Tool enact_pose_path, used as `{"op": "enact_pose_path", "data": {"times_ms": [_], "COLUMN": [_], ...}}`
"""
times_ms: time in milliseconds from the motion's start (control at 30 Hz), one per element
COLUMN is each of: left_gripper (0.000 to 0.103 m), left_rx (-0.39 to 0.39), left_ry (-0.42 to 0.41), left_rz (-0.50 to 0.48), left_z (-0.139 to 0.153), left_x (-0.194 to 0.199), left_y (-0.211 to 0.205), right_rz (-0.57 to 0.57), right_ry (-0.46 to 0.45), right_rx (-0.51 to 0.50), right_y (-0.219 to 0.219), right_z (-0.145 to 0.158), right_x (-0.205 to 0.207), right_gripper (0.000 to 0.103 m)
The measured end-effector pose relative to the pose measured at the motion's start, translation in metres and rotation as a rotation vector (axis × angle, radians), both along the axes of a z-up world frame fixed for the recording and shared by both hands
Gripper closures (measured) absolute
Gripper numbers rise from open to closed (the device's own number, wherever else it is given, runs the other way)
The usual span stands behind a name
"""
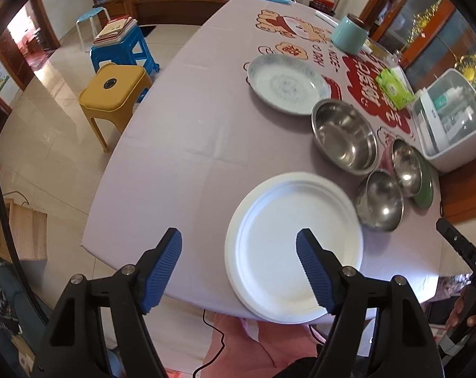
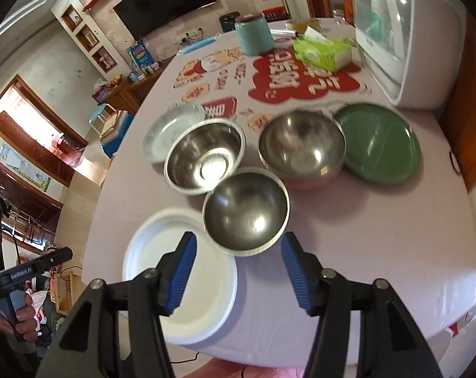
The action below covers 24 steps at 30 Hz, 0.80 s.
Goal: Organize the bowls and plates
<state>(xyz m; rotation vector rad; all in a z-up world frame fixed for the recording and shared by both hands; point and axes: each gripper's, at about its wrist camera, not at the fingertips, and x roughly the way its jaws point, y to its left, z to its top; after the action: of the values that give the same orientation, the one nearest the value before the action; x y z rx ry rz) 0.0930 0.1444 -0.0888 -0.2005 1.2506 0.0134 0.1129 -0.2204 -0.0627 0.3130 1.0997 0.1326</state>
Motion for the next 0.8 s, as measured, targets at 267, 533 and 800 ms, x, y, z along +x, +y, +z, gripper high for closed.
{"op": "enact_pose_path", "data": {"times_ms": [267,533,800], "left_gripper": [0.029,0.029,0.029], "left_rx": [-0.001,0.014,0.024], "left_ry": [0.006,0.007,-0.008], "left_rz": [0.067,0.136,0.23], "left_z": [0.018,0.029,0.035], "left_x": [0.025,0.054,0.082], "left_y": [-0.013,-0.023,-0.025], "right_rz": [0.105,0.21,0.294], "right_ry": [-0.031,-0.043,-0.047], "right_rx": [0.012,0.044,0.074], "right_y": [-0.009,-0.013,-0.006], "right_z": [0.027,0.04,0.033], "right_x": [0.057,0.124,0.186], "right_gripper": [0.046,0.046,0.046]}}
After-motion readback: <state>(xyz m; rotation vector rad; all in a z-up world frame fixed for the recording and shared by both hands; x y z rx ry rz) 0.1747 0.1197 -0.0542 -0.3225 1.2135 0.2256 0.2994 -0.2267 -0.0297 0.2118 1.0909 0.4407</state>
